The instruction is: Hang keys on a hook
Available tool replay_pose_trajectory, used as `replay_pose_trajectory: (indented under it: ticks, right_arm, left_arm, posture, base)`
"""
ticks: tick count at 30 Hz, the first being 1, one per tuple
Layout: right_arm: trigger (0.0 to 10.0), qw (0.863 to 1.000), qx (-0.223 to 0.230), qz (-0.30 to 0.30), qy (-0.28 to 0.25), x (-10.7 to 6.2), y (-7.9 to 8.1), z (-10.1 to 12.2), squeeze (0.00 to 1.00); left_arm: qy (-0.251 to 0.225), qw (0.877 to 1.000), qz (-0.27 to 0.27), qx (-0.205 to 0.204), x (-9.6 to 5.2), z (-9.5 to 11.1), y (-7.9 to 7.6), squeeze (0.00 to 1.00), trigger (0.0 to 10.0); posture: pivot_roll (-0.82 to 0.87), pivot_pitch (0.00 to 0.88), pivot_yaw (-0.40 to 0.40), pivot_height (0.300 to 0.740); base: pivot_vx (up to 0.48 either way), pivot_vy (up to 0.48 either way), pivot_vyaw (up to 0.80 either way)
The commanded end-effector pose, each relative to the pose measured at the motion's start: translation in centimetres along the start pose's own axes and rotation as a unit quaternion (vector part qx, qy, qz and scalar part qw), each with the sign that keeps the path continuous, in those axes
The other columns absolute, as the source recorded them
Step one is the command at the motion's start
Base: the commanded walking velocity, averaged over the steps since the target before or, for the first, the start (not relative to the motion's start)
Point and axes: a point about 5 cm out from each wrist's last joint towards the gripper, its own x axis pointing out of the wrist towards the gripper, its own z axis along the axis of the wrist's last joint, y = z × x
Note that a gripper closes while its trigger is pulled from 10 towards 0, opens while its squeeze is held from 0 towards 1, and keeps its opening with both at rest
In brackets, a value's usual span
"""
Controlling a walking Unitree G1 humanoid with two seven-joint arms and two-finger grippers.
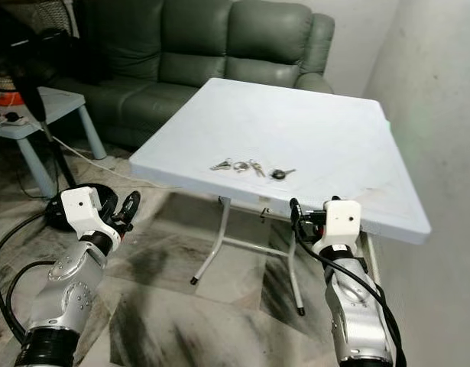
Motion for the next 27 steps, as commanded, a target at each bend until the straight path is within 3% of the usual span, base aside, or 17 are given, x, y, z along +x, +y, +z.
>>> replay_pose_trajectory:
  ticks: [1,9,17,21,27]
  right_arm:
    - [10.0,1.0,0.001,-0.002,-0.003,0.09,-0.02,0.19,0.0]
    - [10.0,1.0,0.001,-0.002,-0.003,0.1,-0.02,0.23,0.0]
    - [10.0,1.0,0.0,0.0,-0.003,0.15,-0.02,0.3,0.0]
    - [10.0,1.0,0.0,0.001,-0.004,0.14,-0.05,0.32,0.0]
    - [10.0,1.0,-0.001,0.002,-0.003,0.16,-0.05,0.34,0.0]
  left_arm:
    - [-0.001,1.0,0.005,-0.001,0.21,0.28,0.07,0.0,10.0]
    - [-0.001,1.0,0.007,-0.001,0.23,0.31,0.1,0.0,10.0]
    - [-0.005,1.0,0.009,0.007,0.2,0.34,-0.01,0.0,10.0]
    - [-0.002,1.0,-0.01,-0.007,0.11,0.24,-0.17,0.0,10.0]
    - [-0.003,1.0,-0.011,-0.007,0.07,0.21,-0.22,0.0,10.0]
  posture:
    - [0.16,0.0,-0.019,0.74]
    - [0.16,0.0,-0.022,0.74]
    - [0.17,0.0,-0.025,0.74]
    - [0.17,0.0,-0.026,0.74]
    - [0.17,0.0,-0.027,0.74]
  base:
    - [0.0,0.476,0.0]
    - [0.0,0.426,0.0]
    - [0.0,0.0,0.0]
    - [0.0,0.0,0.0]
    - [0.353,0.0,0.0]
